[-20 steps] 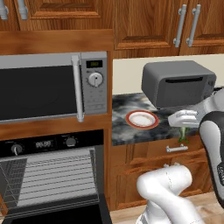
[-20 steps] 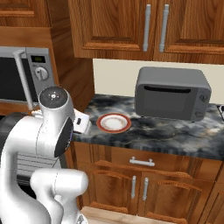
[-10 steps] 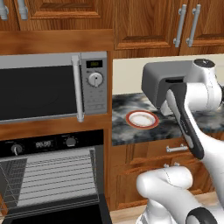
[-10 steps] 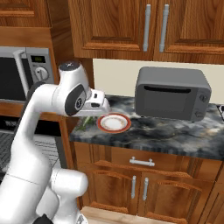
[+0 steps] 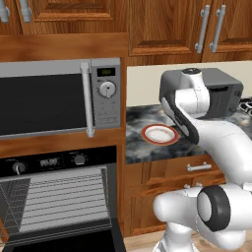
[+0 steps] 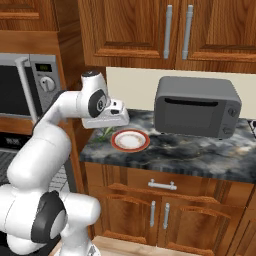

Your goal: Take the fish from the oven and place it on the plate on the counter.

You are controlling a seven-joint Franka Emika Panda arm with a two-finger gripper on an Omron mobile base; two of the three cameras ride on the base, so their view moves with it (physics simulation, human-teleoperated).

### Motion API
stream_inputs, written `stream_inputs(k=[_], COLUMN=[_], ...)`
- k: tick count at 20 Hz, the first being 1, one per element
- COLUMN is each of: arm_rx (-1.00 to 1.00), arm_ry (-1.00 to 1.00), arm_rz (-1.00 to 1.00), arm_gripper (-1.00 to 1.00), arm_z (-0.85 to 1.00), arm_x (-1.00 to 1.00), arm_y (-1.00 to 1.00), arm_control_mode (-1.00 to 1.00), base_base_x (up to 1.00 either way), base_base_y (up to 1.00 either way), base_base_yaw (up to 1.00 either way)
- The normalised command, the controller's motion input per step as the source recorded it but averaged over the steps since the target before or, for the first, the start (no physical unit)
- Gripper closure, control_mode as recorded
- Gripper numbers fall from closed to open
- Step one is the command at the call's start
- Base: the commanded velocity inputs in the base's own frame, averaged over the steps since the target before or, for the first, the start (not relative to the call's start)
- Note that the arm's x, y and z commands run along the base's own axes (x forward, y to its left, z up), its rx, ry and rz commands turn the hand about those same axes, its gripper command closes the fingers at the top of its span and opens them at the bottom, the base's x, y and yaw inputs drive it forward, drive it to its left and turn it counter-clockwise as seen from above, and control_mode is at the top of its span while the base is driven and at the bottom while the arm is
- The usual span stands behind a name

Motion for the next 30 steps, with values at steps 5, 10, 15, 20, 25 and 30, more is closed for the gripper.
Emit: stream_inputs(k=[5, 10, 15, 20, 25, 30], arm_rx=[0.13, 0.13, -0.05, -0.06, 0.0, 0.0], arm_ry=[0.0, 0.0, 0.0, 0.0, 0.0, 0.01], arm_rz=[0.0, 0.0, 0.0, 0.01, 0.0, 0.0], arm_gripper=[1.0, 1.0, 1.0, 1.0, 1.0, 1.0], arm_z=[-0.93, -0.59, -0.08, -0.11, -0.36, -0.39], arm_x=[0.57, 0.57, 0.9, 0.96, 0.23, 0.0], arm_y=[-0.05, 0.0, 0.0, 0.0, -0.1, -0.1], arm_control_mode=[-1.0, -1.0, -1.0, -1.0, -1.0, -1.0], base_base_x=[0.0, 0.0, 0.0, 0.0, 0.0, 0.0], base_base_y=[0.0, 0.0, 0.0, 0.0, 0.0, 0.0], base_base_yaw=[0.0, 0.0, 0.0, 0.0, 0.0, 0.0])
